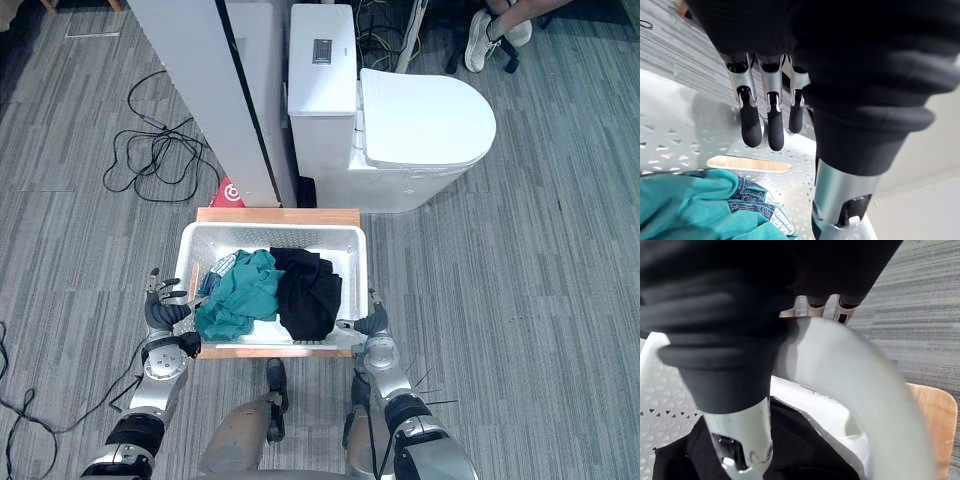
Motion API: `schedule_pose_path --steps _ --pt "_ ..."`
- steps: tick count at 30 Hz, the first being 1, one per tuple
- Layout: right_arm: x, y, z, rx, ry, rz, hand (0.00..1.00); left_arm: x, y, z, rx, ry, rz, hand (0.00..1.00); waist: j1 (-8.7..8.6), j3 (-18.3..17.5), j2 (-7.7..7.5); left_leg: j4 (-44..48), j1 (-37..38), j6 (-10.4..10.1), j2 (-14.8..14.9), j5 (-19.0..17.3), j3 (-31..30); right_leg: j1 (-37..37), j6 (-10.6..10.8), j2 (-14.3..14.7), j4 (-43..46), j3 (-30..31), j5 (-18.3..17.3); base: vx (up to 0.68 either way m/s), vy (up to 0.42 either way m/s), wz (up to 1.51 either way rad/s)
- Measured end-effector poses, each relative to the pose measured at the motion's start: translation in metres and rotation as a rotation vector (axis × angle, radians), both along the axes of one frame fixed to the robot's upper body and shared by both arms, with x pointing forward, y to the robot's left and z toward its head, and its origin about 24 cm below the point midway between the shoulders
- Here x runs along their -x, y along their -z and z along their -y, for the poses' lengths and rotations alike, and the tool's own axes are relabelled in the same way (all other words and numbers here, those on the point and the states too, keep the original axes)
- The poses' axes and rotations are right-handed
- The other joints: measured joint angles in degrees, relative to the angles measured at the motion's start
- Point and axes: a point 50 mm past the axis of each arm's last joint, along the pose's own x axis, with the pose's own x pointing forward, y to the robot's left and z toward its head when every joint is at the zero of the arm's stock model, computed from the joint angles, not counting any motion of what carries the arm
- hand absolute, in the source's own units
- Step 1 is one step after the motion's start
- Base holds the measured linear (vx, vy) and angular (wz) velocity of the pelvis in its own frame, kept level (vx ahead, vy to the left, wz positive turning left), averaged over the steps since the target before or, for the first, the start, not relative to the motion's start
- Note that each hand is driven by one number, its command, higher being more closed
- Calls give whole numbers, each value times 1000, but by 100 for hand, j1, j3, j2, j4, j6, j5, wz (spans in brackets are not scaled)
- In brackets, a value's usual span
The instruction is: Pick up the laundry basket with both hands and put the clothes into the washing machine.
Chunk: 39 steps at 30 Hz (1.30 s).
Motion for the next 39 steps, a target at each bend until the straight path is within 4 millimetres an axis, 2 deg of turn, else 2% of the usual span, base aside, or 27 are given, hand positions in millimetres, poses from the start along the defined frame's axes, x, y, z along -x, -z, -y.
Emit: schedule_pose_path --steps 13,16,21,22,23,25,26,27,29,30,33,35,39 --pt "10 6 3 -5 12 -10 0 12 2 -7 -2 -36 2 0 25 -1 1 -15 16 1 -5 3 -43 33 -11 3 -7 -57 -7 0 0 0" --pt "11 6 3 -6 13 -11 0 14 2 -14 6 -84 7 0 35 -1 2 -16 16 2 -4 5 -49 34 -13 8 -8 -64 -8 0 0 0" --pt "16 10 10 -8 42 -25 0 13 1 -13 39 -111 23 0 155 -9 17 -15 41 -5 -16 13 -163 129 -30 6 -22 -193 -21 1 -2 12" --pt "20 12 16 -11 68 -33 0 6 -11 -18 16 -101 51 0 174 -16 29 -21 34 -25 -26 24 -243 187 -42 6 -58 -258 -32 -5 -7 48" --pt "25 11 23 -12 88 -16 0 -7 -38 -37 -66 -89 117 0 183 -17 30 -39 32 -41 -32 39 -374 283 -48 16 -101 -419 -40 -10 -13 60" --pt "31 9 31 -25 117 4 0 -11 -77 -68 -125 -60 215 0 165 -29 22 -29 14 -35 -58 94 -549 325 -54 9 -11 -541 -132 -6 -30 41" --pt "36 11 37 -28 147 -1 0 -2 -91 -75 -137 -43 267 0 182 -41 39 -1 -11 -32 -79 88 -561 308 -33 -13 29 -548 -172 19 -15 23" --pt "45 13 48 -22 187 -6 0 18 -102 -78 -144 -54 339 0 198 -134 108 -15 -92 -18 -110 70 -609 265 -36 -43 -6 -604 -189 37 5 23" --pt "54 16 57 -27 235 -14 0 39 -96 -75 -126 -89 358 0 327 -207 195 -11 -153 -13 -114 54 -639 253 -39 -58 -75 -639 -186 69 4 16" --pt "56 18 58 -26 239 -24 0 48 -82 -74 -104 -114 314 0 401 -214 205 9 -152 -19 -115 45 -640 280 -40 -49 -77 -649 -185 62 -8 7" --pt "57 20 58 -27 247 -39 0 60 -56 -67 -36 -148 218 0 505 -226 184 123 -224 -43 -79 17 -662 294 -49 10 -75 -574 -182 24 -19 11" --pt "55 19 57 -32 249 -42 0 66 -47 -63 -14 -156 180 0 536 -226 184 158 -215 -53 -45 -3 -598 290 -63 31 -72 -482 -180 -29 -17 -14" --pt "55 20 54 -40 248 -52 0 64 -44 -58 -21 -121 154 0 568 -232 186 209 -146 -51 9 -63 -449 274 -102 54 -2 -328 -196 -40 -3 -19"
